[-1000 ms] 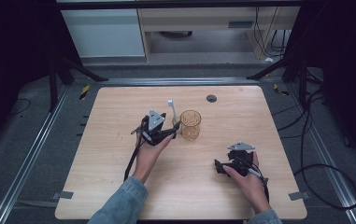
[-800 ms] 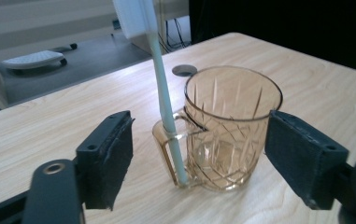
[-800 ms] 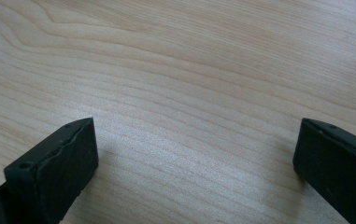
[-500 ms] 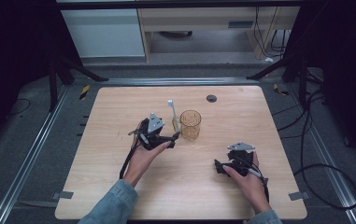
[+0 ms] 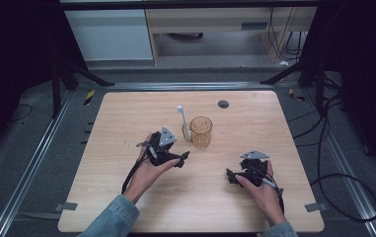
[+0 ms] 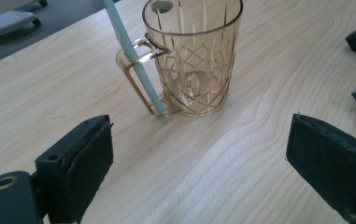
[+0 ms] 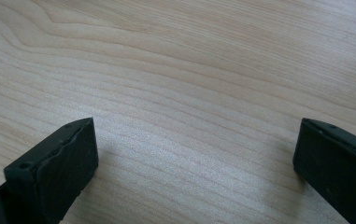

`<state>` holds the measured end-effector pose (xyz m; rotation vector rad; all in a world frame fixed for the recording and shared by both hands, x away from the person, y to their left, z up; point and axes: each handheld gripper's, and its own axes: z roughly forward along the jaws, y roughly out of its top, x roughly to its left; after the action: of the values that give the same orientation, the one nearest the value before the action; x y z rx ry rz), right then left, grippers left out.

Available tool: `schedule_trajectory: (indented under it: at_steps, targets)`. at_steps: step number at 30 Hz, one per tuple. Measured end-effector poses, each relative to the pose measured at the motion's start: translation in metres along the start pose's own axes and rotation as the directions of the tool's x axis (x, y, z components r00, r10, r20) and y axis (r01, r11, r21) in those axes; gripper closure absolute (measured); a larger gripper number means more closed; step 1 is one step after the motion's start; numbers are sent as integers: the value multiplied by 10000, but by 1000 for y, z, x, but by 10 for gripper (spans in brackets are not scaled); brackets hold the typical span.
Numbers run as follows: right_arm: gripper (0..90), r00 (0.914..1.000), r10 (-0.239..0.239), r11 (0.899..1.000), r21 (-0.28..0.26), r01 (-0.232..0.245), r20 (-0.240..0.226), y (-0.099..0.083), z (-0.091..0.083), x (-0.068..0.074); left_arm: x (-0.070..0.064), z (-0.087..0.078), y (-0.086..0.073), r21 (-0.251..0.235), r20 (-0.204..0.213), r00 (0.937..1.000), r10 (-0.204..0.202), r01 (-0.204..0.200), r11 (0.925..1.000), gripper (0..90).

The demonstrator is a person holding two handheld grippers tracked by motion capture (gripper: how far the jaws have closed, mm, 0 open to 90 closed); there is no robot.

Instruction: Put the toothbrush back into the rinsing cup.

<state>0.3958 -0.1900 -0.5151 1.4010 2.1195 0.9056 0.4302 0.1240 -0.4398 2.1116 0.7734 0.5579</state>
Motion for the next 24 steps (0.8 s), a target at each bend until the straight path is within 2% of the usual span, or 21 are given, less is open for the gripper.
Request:
schedule_trajectory:
  at_steps: [5, 7, 14, 24]
  targets:
    - [4, 10000, -2, 10000, 3, 2, 0, 0, 0, 0, 2, -5, -3, 417, 0, 9998, 178, -178, 9990, 61]
    - [4, 10000, 0, 10000, 1, 0, 0, 0, 0, 0, 3, -6, -4, 513, -4, 10000, 96, -96, 9986, 61]
    - [4, 10000, 1, 10000, 0, -1, -2, 0, 0, 0, 10, -13, -13, 1048, -113, 9995, 292, -278, 9941, 60]
    - [4, 10000, 1, 10000, 0, -1, 3, 0, 0, 0, 28, -26, -38, 1350, -520, 9985, -198, 267, 9905, 61]
